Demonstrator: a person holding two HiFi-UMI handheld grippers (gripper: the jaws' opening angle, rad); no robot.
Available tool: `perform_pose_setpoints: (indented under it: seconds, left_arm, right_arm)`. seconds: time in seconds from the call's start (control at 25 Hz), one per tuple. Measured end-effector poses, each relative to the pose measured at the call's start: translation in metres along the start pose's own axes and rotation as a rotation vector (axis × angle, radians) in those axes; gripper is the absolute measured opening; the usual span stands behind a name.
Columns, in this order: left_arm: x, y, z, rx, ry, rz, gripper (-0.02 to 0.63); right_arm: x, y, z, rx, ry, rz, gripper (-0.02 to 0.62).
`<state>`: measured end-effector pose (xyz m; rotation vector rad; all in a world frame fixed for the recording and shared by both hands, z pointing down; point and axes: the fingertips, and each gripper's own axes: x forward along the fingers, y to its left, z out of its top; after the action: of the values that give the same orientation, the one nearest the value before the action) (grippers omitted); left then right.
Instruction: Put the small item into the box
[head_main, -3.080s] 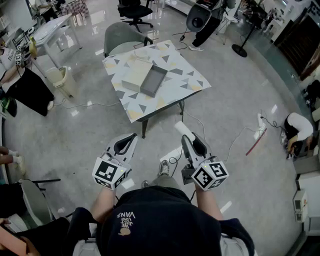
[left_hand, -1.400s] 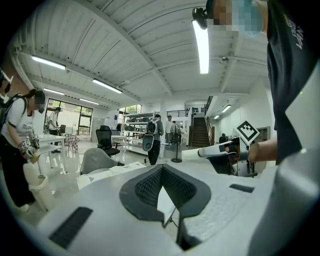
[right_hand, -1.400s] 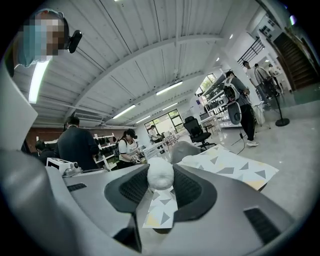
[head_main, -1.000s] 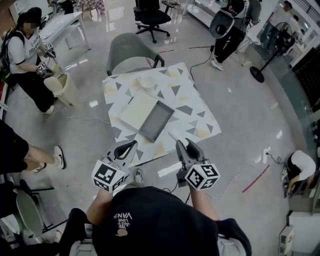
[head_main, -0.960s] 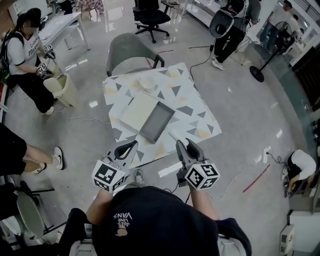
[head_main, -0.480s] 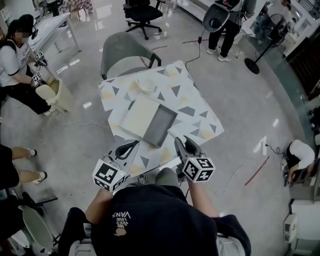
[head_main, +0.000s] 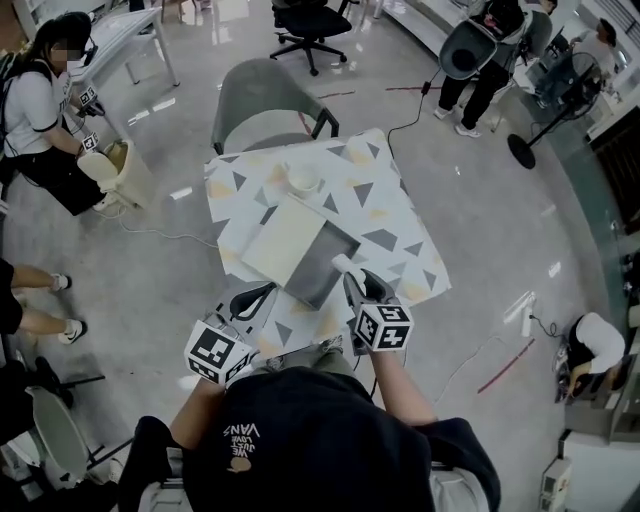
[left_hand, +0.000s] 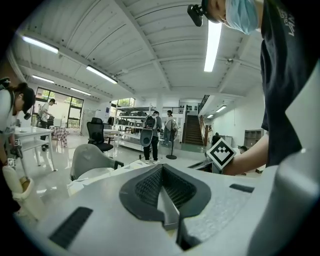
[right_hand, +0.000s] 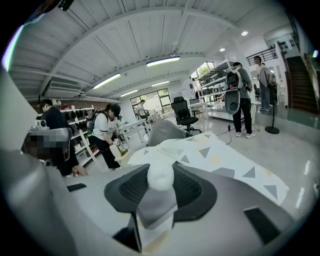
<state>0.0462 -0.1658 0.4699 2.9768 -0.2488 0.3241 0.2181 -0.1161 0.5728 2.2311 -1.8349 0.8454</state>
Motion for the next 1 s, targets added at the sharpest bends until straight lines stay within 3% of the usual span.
perform_pose_setpoints:
  seconds: [0.64, 1.0]
  left_arm:
    - [0.013, 0.003, -0.009, -0.107, 0.008, 0.309, 0.006]
    - [-0.005, 0.005, -0.021, -0.153, 0.026, 0.464, 0.006]
  right_arm:
    - [0.115, -0.048, -0.036, -0.359, 0.297, 0.094, 0.138]
    - [0.16, -0.046, -0.046, -0.532, 0.378, 0.123, 0.138]
